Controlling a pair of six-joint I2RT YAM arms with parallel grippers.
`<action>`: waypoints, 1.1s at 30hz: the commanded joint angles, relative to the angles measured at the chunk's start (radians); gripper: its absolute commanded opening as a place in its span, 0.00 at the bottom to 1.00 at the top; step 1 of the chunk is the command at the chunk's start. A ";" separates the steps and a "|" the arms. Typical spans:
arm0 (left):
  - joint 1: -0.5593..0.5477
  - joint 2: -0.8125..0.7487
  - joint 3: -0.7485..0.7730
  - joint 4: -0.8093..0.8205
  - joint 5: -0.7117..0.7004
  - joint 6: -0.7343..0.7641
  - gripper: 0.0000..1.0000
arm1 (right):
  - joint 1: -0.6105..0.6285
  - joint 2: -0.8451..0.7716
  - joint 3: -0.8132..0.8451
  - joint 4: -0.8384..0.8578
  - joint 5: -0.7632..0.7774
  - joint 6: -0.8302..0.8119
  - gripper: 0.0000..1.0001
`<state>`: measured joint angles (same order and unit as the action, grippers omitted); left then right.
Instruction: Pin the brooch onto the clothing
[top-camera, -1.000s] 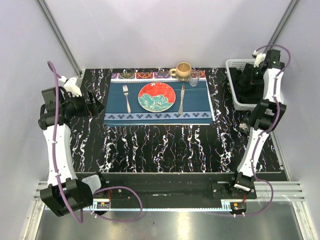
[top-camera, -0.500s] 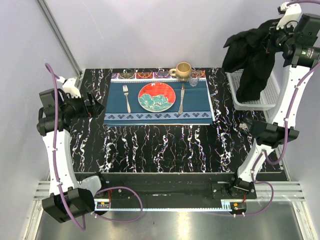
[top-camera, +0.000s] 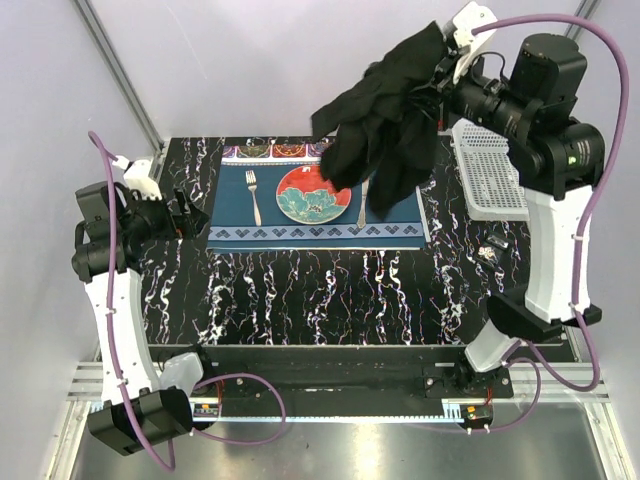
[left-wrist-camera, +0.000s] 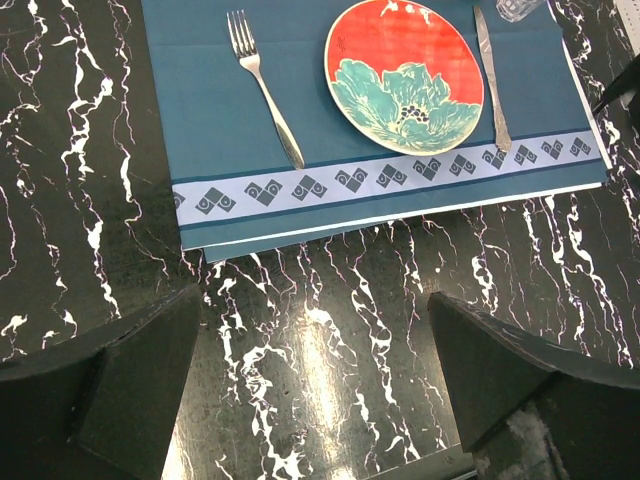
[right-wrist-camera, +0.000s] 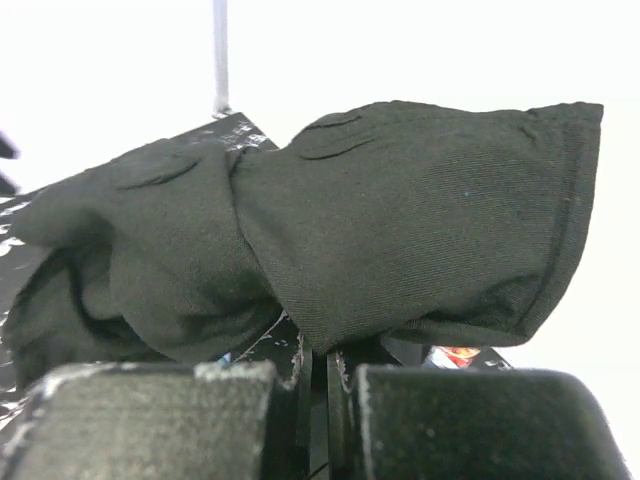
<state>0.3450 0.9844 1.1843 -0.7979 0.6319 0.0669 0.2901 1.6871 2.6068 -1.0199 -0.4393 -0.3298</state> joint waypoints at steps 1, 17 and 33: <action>-0.003 -0.023 0.011 -0.007 0.038 0.019 0.99 | 0.076 -0.073 -0.071 0.037 -0.065 0.077 0.00; -0.004 -0.156 -0.144 -0.144 0.250 0.506 0.99 | 0.257 -0.031 -0.964 0.023 -0.409 -0.115 0.16; -0.211 -0.217 -0.290 -0.316 0.174 0.926 0.99 | 0.278 -0.115 -1.070 0.084 -0.211 0.031 1.00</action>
<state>0.1852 0.7811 0.9165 -1.1328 0.8043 0.8883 0.6323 1.6840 1.5486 -0.9653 -0.7334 -0.3344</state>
